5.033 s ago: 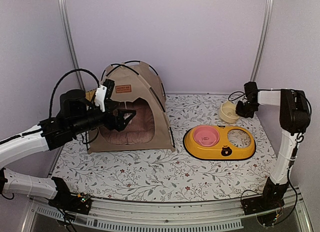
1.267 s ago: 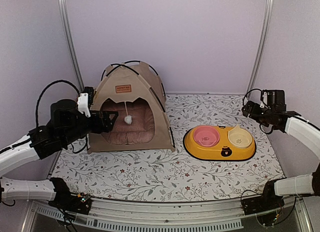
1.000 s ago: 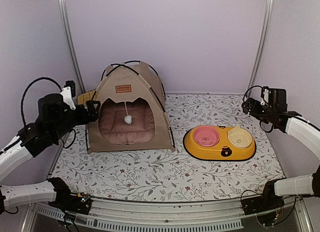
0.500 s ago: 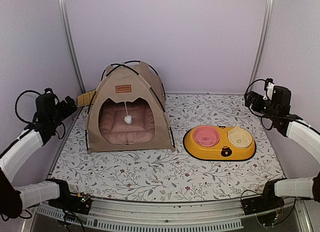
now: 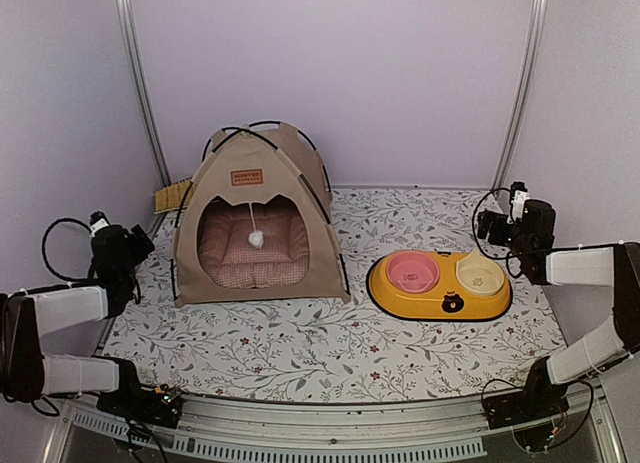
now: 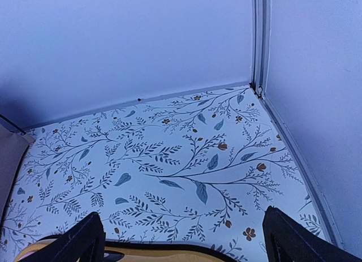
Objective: Set up the pet tent
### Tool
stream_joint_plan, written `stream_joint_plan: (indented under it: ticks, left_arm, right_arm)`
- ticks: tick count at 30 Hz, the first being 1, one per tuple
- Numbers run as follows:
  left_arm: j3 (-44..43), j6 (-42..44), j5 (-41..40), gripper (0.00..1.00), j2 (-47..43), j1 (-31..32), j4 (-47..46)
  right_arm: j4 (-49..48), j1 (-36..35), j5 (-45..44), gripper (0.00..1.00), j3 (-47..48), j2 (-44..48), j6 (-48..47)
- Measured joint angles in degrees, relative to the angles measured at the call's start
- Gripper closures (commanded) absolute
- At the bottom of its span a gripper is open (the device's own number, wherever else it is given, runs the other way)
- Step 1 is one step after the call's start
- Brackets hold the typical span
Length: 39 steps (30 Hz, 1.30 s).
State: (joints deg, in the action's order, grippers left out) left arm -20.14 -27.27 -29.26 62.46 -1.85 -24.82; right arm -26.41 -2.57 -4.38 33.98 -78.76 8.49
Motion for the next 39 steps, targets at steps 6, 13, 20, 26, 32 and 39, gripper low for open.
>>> stream_joint_plan:
  ticks: [6,13,20,26,32,39]
  left_arm:
    - [4.4,5.3,-3.1,0.01,5.0,0.1,-14.1]
    - [9.4,12.4,-4.5,0.01,12.2,3.6,-29.8]
    - [12.7,21.6,-2.9,0.01,20.6,7.1,-50.2]
    - [11.4,27.1,2.1,0.01,23.2,8.3,-54.7]
    - [11.0,29.7,6.5,0.01,27.2,8.3,-57.7]
    - [8.8,29.8,8.7,0.01,27.2,7.8,-56.3]
  right_arm:
    - [-10.0,2.0,-1.5,0.01,-5.2,-2.0,-3.6]
    - [-28.9,3.4,-0.7,0.01,-14.8,-4.7,-5.7]
    - [-42.6,3.4,1.5,0.01,-22.7,-8.4,-7.0]
    - [-47.4,3.4,3.7,0.01,-22.6,-8.3,-8.0]
    - [-49.0,3.4,5.5,0.01,-22.7,-8.3,-9.6]
    - [-46.7,3.4,5.6,0.01,-20.6,-8.4,-9.8]
